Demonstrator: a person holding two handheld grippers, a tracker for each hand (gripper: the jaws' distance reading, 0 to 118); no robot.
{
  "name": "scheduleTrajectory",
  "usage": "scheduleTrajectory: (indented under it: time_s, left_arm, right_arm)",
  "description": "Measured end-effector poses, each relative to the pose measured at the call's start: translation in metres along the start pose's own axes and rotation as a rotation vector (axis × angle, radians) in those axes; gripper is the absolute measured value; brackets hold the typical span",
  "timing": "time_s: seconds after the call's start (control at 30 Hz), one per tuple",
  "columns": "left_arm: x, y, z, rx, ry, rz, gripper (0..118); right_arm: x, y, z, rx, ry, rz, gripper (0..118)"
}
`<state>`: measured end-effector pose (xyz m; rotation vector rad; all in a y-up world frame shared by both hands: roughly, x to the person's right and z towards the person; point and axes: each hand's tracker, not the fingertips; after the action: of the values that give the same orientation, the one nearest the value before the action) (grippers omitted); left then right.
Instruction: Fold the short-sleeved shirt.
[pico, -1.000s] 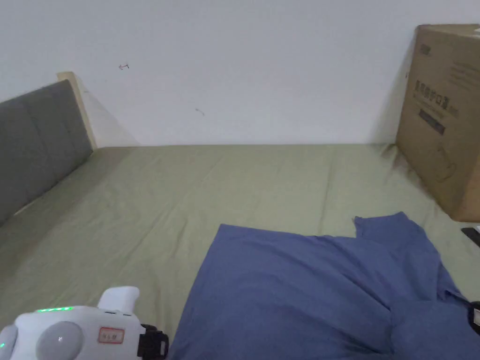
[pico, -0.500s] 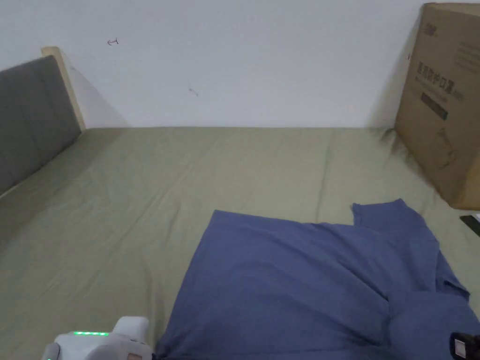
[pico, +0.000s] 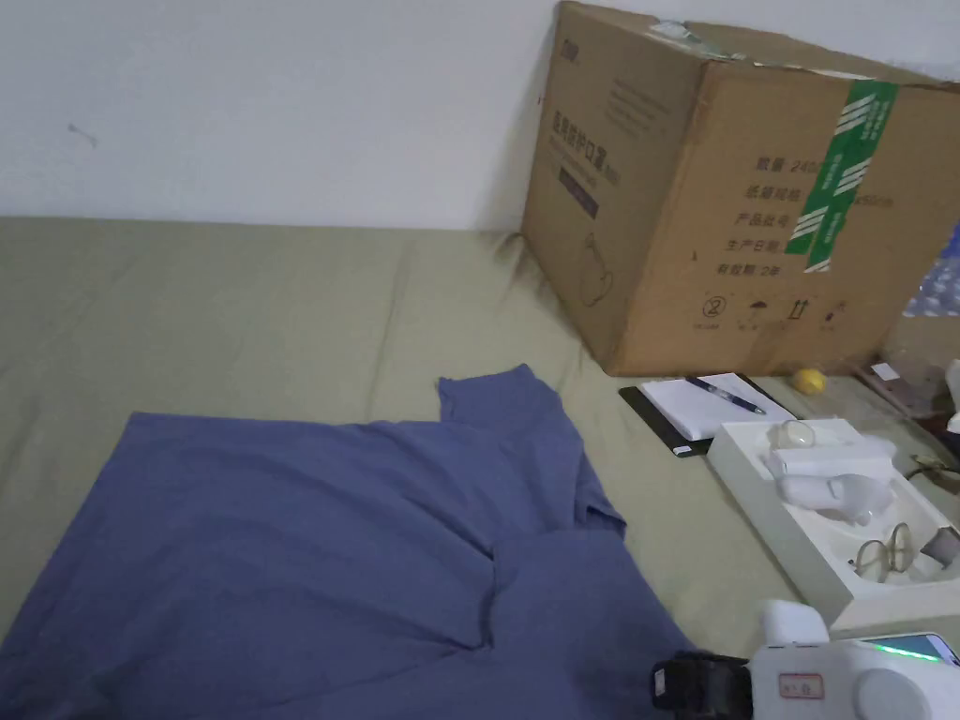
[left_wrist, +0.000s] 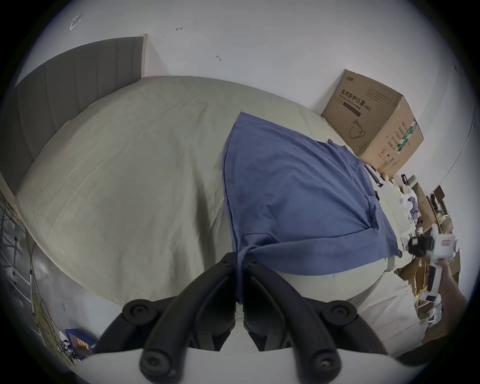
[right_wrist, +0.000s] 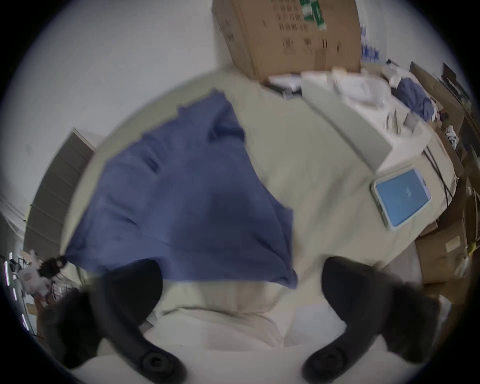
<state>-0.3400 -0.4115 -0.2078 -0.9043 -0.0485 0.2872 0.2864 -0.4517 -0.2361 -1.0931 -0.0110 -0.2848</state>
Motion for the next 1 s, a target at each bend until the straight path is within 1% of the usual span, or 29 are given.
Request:
scheduleTrajectory:
  time_s: [0.03,0.07,0.1,0.13,0.17,0.2,0.27,0.3,0.33,0.37,0.43,0.47,0.53,0.6,0.7,0.77,0.87,0.93,1.0]
  left_arm:
    - [0.002,0.001,0.0,-0.004,0.0,0.002,3]
    - [0.003,0.001,0.0,-0.002,-0.003,0.003,3]
    - [0.005,0.001,0.0,0.001,-0.002,0.001,3]
    - [0.004,0.002,-0.001,-0.001,0.002,0.003,3]
    - [0.005,0.003,-0.003,-0.008,0.011,0.008,2]
    - [0.005,0.002,-0.003,-0.015,0.013,0.02,3]
    - [0.003,0.001,-0.004,-0.023,0.017,0.026,3]
    - [0.003,0.001,-0.004,-0.027,0.026,0.025,3]
    - [0.003,0.0,-0.003,-0.029,0.031,0.024,3]
    - [0.003,0.0,-0.003,-0.03,0.035,0.022,2]
    - [0.002,0.0,-0.003,-0.031,0.036,0.025,3]
    - [0.002,0.001,-0.003,-0.029,0.032,0.029,3]
    - [0.004,0.005,-0.002,-0.02,0.023,0.049,3]
    - [0.004,0.018,-0.005,-0.012,0.006,0.046,3]
    - [0.004,0.052,-0.017,0.002,-0.016,0.051,3]
    - [0.004,0.079,-0.029,0.008,-0.037,0.08,2]
    - [0.009,0.122,-0.06,0.002,-0.033,0.091,3]
    - [0.015,0.148,-0.086,-0.016,-0.017,0.078,3]
    - [0.021,0.174,-0.118,-0.037,-0.007,0.057,3]
  right_arm:
    - [0.001,-0.004,-0.012,0.031,-0.004,0.022,109]
    - [0.001,-0.004,-0.022,-0.006,-0.034,0.037,107]
    - [-0.006,0.001,-0.025,-0.037,-0.07,0.052,107]
    - [-0.006,0.0,-0.03,-0.029,-0.099,0.052,105]
    - [-0.006,-0.001,-0.037,-0.008,-0.102,0.047,96]
    - [-0.006,-0.001,-0.04,-0.011,-0.101,0.05,72]
    - [-0.005,0.002,-0.031,-0.005,-0.145,0.069,57]
    - [-0.006,0.001,-0.025,0.006,-0.123,0.071,28]
    - [-0.007,0.001,-0.02,0.024,-0.096,0.088,6]
    - [-0.013,0.001,-0.014,0.036,-0.075,0.113,6]
    - [-0.021,0.0,-0.006,0.039,-0.102,0.148,6]
    - [-0.021,0.0,-0.003,0.038,-0.093,0.152,6]
    - [-0.015,0.005,0.001,0.037,-0.064,0.114,6]
    - [-0.008,0.011,0.009,0.047,-0.015,0.044,6]
    - [-0.006,0.028,0.023,0.121,0.044,-0.022,6]
    - [-0.01,0.051,0.026,0.1,0.067,-0.043,6]
    - [-0.013,0.093,0.018,0.04,0.068,-0.107,6]
    - [-0.012,0.123,0.001,-0.006,0.077,-0.166,6]
    - [-0.012,0.153,-0.024,-0.083,0.068,-0.191,6]
